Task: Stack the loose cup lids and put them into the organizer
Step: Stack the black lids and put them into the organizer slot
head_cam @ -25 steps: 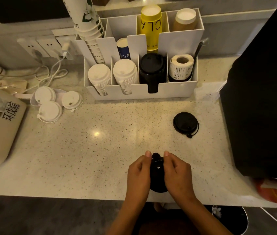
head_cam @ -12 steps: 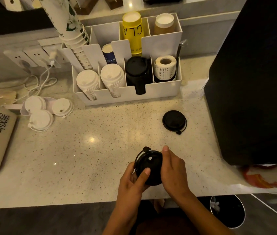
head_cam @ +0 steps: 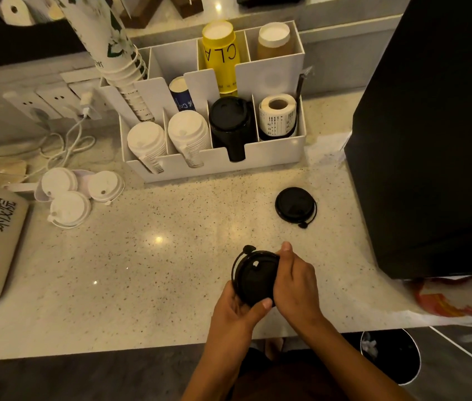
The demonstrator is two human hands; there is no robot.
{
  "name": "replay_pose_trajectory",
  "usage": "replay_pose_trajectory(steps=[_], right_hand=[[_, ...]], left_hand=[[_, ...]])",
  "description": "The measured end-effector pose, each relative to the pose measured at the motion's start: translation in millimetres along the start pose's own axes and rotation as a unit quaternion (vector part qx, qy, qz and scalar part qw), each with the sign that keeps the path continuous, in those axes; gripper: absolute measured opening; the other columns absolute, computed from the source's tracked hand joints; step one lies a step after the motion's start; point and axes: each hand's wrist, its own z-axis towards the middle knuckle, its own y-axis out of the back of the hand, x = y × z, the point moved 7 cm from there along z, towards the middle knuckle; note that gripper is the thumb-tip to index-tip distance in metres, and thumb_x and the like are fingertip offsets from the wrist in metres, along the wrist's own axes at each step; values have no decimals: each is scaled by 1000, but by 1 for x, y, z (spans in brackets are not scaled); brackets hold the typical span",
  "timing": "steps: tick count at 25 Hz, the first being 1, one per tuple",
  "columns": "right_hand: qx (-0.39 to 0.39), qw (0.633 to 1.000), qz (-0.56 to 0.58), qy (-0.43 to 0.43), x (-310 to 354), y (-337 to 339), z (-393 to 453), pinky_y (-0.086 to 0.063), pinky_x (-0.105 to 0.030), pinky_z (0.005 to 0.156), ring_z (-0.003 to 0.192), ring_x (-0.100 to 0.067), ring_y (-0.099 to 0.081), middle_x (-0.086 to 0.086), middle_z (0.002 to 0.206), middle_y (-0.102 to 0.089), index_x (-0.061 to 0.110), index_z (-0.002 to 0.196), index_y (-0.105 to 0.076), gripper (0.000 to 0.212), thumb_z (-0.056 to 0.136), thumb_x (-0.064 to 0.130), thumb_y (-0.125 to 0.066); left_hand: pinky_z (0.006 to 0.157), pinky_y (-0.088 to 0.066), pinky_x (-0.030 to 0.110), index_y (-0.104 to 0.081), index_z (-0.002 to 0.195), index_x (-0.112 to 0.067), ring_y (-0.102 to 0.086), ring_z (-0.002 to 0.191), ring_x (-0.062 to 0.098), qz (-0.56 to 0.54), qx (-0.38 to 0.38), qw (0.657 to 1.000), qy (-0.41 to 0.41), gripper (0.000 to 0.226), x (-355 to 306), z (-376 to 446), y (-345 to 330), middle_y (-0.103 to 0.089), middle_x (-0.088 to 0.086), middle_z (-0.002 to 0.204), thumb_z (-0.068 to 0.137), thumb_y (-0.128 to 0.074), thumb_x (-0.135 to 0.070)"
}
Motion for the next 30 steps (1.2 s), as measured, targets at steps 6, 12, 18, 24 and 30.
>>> replay_pose_trajectory(steps=[6, 12, 18, 24, 30], right_hand=[[40, 998, 25, -48, -7, -4, 9, -48, -7, 52, 69, 4, -67, 7, 71, -68, 24, 73, -63, 49, 104, 48, -34], [31, 999, -23, -8, 0, 8, 17, -48, -9, 49, 67, -2, -65, -3, 61, -66, 10, 69, -64, 57, 105, 42, -33], [64, 996, -52, 27, 9, 9, 12, -49, -17, 48, 56, -9, -64, 3, 51, -59, 21, 54, -54, 56, 105, 38, -37], [214, 975, 61, -6, 21, -6, 6, -49, -13, 60, 60, -1, -62, 10, 61, -64, 27, 64, -62, 48, 89, 66, -52], [370, 917, 139, -50, 26, -12, -3, -58, -23, 78, 93, -15, -74, 0, 94, -77, 22, 94, -75, 36, 74, 51, -75]], left_hand=[[84, -56, 16, -62, 125, -25, -70, 110, 7, 40, 9, 999, -9, 46, -8, 5, 5, -76, -10, 115, 86, -76, -6], [87, -59, 29, -66, 123, -25, -72, 109, 13, 37, 28, 999, -1, 39, -6, 2, -4, -76, -3, 116, 87, -76, -14], [87, -59, 32, -75, 109, -15, -73, 106, 23, -7, 27, 1000, -3, 38, -22, 8, -6, -78, 9, 109, 80, -73, -40], [89, -57, 35, -74, 111, -15, -71, 110, 27, -27, 21, 999, -10, 32, -32, 10, 8, -76, 13, 113, 87, -73, -35], [94, -57, 38, -72, 117, -10, -68, 116, 32, -52, 65, 996, 14, 41, -38, 11, 29, -72, 19, 120, 85, -73, -36]])
